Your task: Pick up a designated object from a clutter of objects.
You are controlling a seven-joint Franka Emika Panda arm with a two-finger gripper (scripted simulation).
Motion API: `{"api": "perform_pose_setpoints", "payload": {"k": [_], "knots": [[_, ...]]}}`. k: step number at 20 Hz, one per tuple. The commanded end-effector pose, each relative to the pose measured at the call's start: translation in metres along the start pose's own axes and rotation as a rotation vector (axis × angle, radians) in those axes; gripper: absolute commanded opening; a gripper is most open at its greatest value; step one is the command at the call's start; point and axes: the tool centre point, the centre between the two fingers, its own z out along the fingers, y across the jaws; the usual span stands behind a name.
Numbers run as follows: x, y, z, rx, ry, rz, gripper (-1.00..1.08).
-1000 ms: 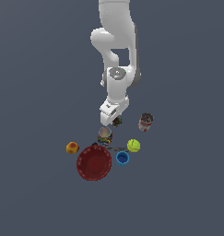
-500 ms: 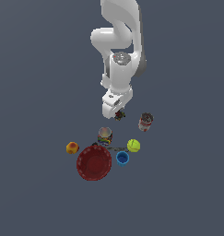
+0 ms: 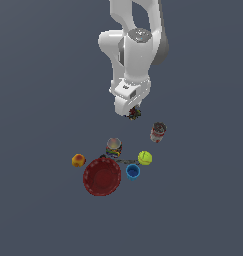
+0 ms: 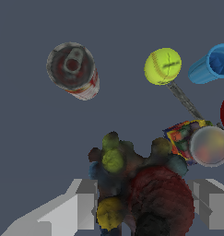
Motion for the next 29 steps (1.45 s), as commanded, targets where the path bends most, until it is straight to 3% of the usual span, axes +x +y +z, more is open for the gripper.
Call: {"api": "perform_pose_setpoints", "payload": {"k": [1, 16, 29], "knots": [[0.003, -0.003, -0.020, 0.001, -0.001, 0.000, -1.00], [0.023, -0.018, -0.135, 0.008, -0.009, -0.002, -1.00], [0.032, -0.021, -0.173, 0.011, -0.012, -0.001, -1.00]]}}
